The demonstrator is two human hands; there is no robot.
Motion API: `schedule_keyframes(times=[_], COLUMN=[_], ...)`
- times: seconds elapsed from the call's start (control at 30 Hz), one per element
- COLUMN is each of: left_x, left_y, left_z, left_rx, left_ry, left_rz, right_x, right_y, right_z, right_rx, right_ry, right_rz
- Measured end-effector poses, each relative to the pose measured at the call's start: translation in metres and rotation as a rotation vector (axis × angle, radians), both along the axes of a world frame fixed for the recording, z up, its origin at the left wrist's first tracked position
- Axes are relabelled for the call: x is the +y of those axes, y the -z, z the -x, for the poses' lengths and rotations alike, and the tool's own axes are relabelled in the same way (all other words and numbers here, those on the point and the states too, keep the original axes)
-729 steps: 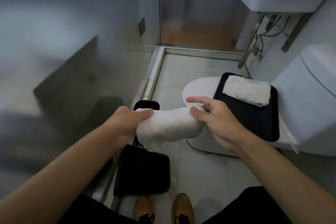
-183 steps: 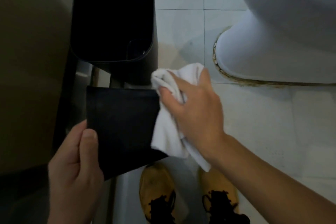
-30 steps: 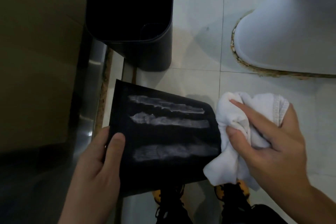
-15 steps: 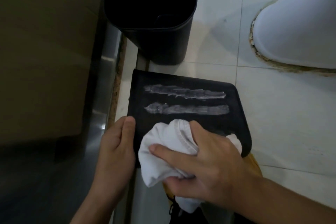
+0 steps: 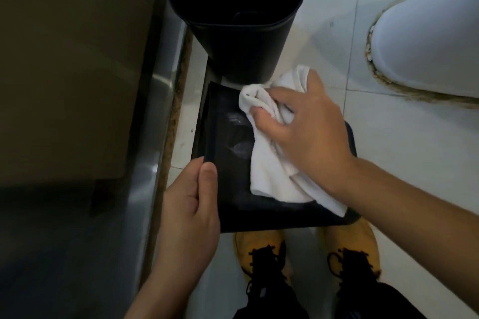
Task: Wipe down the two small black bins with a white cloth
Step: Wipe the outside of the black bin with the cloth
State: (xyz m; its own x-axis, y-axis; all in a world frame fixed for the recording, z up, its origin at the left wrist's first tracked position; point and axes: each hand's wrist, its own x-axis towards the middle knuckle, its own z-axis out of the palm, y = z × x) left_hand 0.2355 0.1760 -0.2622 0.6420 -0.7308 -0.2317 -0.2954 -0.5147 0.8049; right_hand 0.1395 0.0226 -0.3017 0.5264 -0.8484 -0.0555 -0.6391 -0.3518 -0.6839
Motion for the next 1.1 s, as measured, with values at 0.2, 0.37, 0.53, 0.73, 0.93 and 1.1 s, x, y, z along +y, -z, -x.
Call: schedule_keyframes(times=[0.2,0.37,0.53,0.73,0.93,1.1], left_x=[0.010,0.017,0.014,0.018,0.022,0.030], left_y=[0.000,-0.002,-0.012,-0.006,0.002,0.008], left_z=[0.001,-0.003,-0.007,-0.031,-0.038,-0.040], left_rx=[-0.062,-0.135,-0.230,-0.289,-0.261,-0.206], left_ry=[0.033,0.056,0.113,0.097,0.056,0.020], left_rz=[0.017,0.017,0.043,0.019,0.014,-0.018], right_x=[0.014,0.024,0.026,0.025,0.052,0.094], right_y=[-0.003,-0.005,-0.014,-0.005,0.000,0.006], right_z=[0.008,0.009,0.013,-0.013,-0.020,-0.006], right_rx=[-0.044,-0.086,-0.185,-0.172,-0.210,-0.281], right_ry=[0.056,0.078,0.105,0.056,-0.039,-0.304], right_rz=[-0.002,0.019,0.010,0.027,0.055,0.206])
